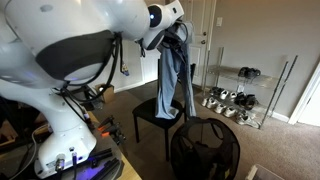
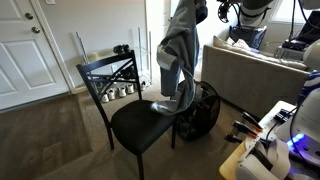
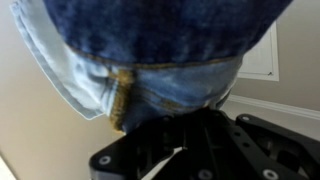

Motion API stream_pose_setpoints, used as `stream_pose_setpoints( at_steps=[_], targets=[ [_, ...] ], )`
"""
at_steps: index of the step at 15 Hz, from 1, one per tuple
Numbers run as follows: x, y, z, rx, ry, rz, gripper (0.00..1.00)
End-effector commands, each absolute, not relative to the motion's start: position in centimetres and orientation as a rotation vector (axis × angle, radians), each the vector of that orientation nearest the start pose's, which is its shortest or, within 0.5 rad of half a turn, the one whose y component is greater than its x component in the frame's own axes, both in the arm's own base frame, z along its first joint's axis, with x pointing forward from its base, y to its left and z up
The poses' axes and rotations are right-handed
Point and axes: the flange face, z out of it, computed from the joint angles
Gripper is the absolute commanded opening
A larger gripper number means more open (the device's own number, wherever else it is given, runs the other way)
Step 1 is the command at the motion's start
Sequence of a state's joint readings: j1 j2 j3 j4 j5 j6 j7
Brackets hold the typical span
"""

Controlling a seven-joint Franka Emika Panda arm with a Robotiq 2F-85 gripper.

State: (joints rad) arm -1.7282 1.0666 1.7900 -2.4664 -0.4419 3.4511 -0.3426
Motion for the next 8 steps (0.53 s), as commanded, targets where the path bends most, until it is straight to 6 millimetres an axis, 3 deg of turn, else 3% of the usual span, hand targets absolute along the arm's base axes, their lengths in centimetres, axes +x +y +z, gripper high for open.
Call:
stream_pose_setpoints(
  at_steps=[1, 3, 4, 8],
  targets=[
    [47.0, -2.6, 52.4, -1.860, -0.226, -1.637, 0.02],
    [47.1, -1.6, 52.2, -1.887, -0.226, -1.609, 0.02],
    [47.4, -2.3, 51.0, -1.888, -0.262, -1.615, 0.04],
    [47.4, -1.5, 50.8, -1.915, -0.264, -1.594, 0.04]
  ],
)
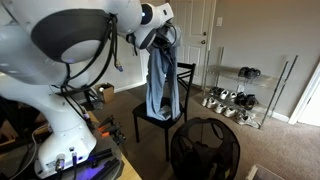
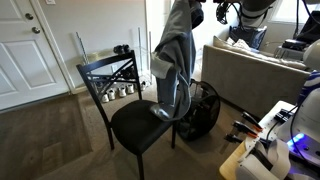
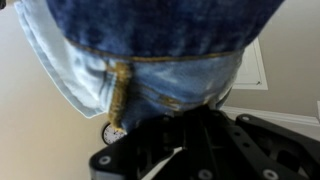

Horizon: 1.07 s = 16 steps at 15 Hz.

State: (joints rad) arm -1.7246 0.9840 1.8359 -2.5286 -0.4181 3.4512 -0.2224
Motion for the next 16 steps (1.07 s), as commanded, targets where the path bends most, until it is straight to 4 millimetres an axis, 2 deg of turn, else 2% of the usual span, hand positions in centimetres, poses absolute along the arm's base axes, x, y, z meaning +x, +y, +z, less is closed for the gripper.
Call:
stream_pose_setpoints(
  at_steps=[1, 10, 14, 16],
  targets=[
    [47.5, -1.5, 50.8, -1.915, -0.263, -1.594, 0.04],
    [47.9, -1.8, 50.7, -1.915, -0.228, -1.569, 0.02],
    [49.5, -4.1, 51.7, -1.882, -0.102, -1.556, 0.02],
    [49.9, -5.7, 53.3, -1.805, -0.010, -1.560, 0.02]
  ],
)
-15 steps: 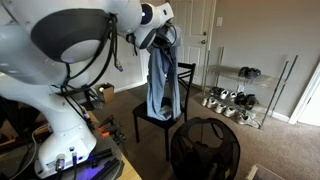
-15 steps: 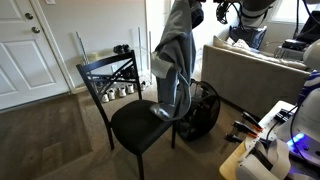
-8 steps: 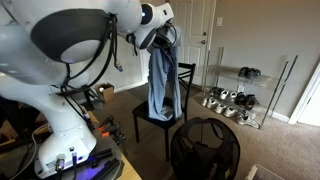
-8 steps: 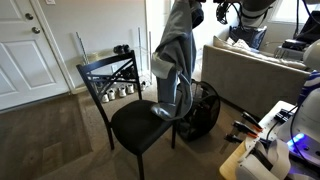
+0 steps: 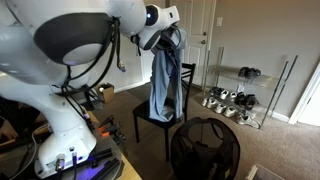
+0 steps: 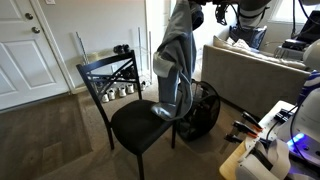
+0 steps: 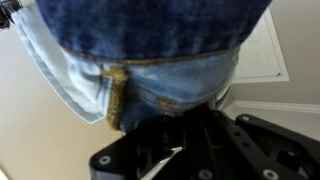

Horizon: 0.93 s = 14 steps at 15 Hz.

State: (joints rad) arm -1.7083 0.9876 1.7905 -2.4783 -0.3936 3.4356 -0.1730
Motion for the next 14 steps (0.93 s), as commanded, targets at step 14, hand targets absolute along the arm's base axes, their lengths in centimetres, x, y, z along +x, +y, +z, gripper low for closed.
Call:
stream_pose_setpoints(
  at_steps=[14],
  targets=[
    [50.4, -16.5, 59.8, -1.553, 0.265, -1.696, 0.02]
  ],
)
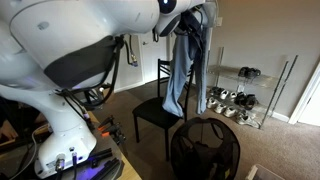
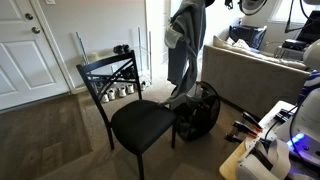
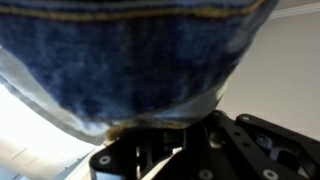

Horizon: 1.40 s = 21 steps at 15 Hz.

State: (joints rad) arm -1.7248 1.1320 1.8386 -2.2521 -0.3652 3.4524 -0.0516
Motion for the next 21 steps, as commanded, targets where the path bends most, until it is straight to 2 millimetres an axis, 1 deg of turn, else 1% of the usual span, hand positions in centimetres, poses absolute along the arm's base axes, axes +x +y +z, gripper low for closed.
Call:
stream_pose_setpoints(
  at_steps=[1, 5, 8, 10, 16, 18, 21],
  targets=[
    [50.4, -16.6, 59.8, -1.546, 0.264, -1.698, 0.02],
    [50.5, -16.6, 59.8, -1.509, 0.273, -1.680, 0.02],
    [50.5, -16.1, 59.9, -1.448, 0.272, -1.647, 0.02],
    [50.4, -16.5, 61.0, -1.407, 0.281, -1.645, 0.02],
    [48.5, -17.1, 65.4, -1.340, 0.247, -1.717, 0.02],
    [48.2, -17.3, 66.2, -1.326, 0.243, -1.729, 0.02],
    [48.2, -17.8, 66.7, -1.316, 0.249, -1.740, 0.02]
  ],
)
